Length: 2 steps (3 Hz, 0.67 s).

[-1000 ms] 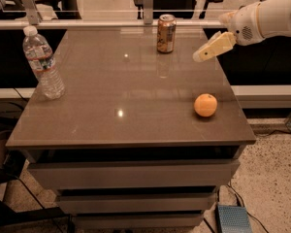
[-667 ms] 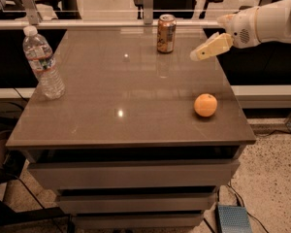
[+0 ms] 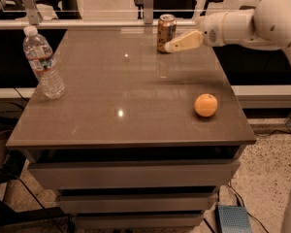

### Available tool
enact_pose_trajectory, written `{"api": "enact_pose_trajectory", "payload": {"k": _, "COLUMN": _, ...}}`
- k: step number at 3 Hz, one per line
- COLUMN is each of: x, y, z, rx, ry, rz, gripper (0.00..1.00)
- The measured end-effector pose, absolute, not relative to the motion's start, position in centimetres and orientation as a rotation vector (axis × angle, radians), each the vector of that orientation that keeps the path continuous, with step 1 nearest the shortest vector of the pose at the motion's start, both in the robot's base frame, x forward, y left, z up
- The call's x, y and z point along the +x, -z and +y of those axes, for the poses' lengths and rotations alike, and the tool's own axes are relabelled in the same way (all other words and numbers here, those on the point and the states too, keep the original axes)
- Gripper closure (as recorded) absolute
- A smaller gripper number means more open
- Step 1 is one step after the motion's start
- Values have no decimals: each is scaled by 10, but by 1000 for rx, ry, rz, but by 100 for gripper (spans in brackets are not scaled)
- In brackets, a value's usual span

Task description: Move orange can near water bottle

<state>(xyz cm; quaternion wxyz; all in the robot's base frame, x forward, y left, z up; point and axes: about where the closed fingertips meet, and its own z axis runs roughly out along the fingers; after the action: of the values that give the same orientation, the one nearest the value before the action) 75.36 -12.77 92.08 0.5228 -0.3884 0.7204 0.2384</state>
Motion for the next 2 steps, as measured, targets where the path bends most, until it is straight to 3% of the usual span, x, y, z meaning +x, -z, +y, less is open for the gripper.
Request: {"api": "enact_pose_trajectory", "payload": {"k": 2, "x": 807, "y": -888, "z": -88, "rx": -898, "ry": -574, "rz": 1725, "gripper": 0}}
